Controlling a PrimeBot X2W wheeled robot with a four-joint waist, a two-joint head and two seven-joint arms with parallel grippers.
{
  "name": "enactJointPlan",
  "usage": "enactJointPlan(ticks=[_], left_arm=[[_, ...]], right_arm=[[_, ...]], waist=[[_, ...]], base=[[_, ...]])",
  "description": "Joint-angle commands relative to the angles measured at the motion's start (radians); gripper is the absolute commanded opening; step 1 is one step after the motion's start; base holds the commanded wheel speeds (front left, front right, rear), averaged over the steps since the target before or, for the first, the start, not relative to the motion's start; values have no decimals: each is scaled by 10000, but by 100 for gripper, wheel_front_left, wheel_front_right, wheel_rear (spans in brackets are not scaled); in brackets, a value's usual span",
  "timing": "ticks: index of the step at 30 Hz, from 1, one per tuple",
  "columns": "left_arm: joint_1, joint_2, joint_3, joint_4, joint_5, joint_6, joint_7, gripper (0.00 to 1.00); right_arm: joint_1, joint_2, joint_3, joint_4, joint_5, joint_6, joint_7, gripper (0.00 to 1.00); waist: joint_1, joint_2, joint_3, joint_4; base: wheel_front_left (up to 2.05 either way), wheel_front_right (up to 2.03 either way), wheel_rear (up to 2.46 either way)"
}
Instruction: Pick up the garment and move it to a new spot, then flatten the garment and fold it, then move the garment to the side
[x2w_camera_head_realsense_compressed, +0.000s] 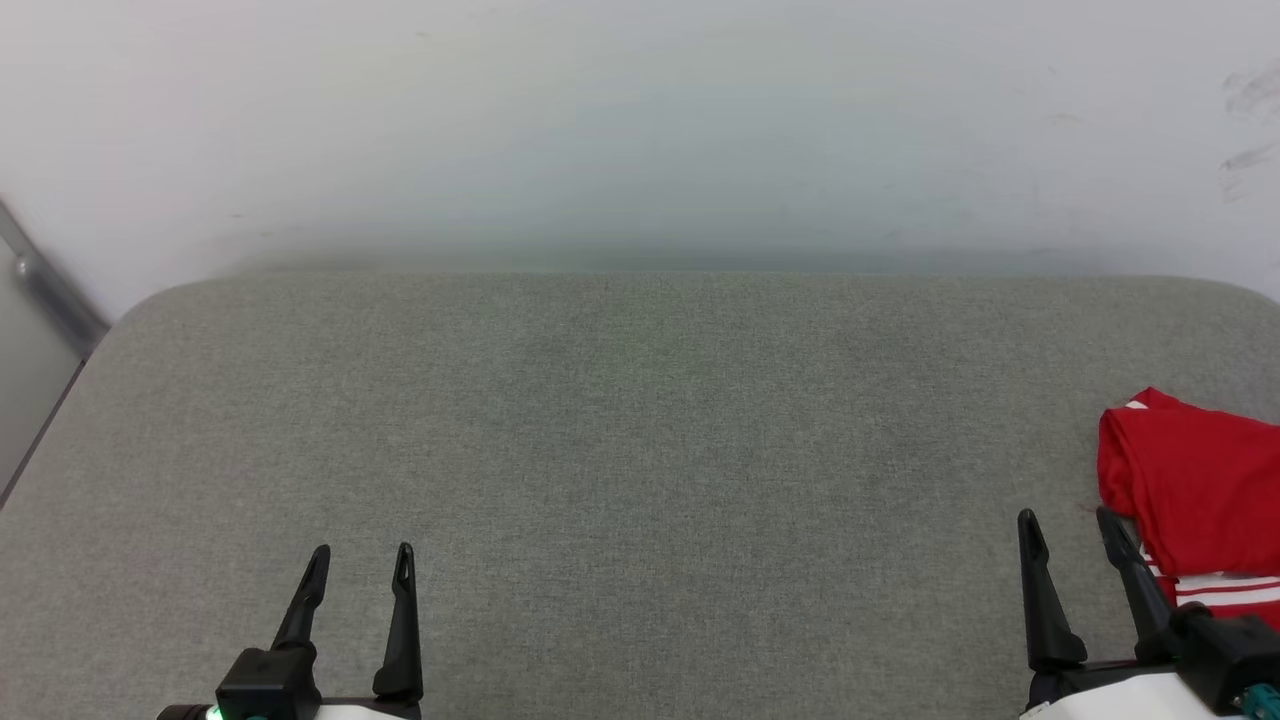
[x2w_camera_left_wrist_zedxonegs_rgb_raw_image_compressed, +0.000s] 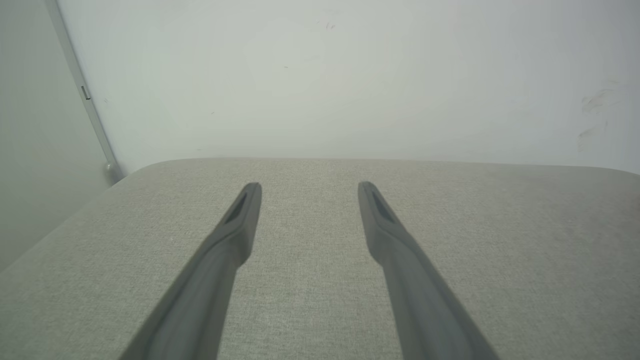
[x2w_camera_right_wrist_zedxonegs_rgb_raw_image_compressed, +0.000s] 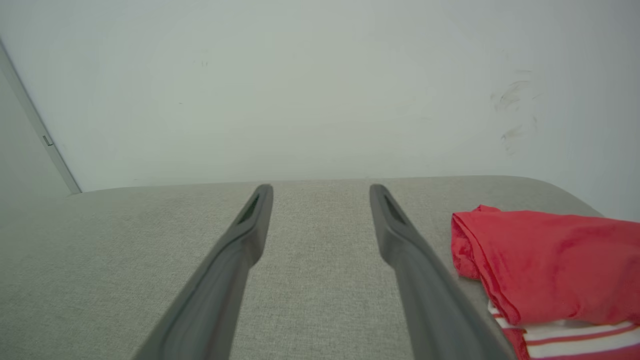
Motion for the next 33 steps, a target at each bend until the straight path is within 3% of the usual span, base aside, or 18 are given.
enactJointPlan(ticks=[1, 3, 4, 8, 33], left_arm=[[54, -6, 6, 6, -8, 33, -21, 100], [38, -6, 8, 35, -1, 48, -21, 100], [0, 0, -2, 36, 0, 24, 0, 0], [74, -15, -3, 413, -111, 4, 58, 0], [-727, -10, 312, 922, -4872, -302, 1217, 0]], right_arm=[[113, 57, 2, 4, -2, -4, -22, 100], [114, 58, -4, 27, 4, -4, -22, 100], [1, 12, -1, 25, -11, 0, 0, 0], [75, 16, 20, 348, 82, 0, 38, 0], [-611, 0, -126, 788, 4659, -1, 1185, 0]], waist=[[1, 0, 8, 0], [1, 0, 12, -2], [1, 0, 12, -3], [2, 0, 16, -8], [2, 0, 93, -93]], base=[[0, 0, 0], [0, 0, 0], [0, 0, 0], [0, 0, 0], [0, 0, 0]])
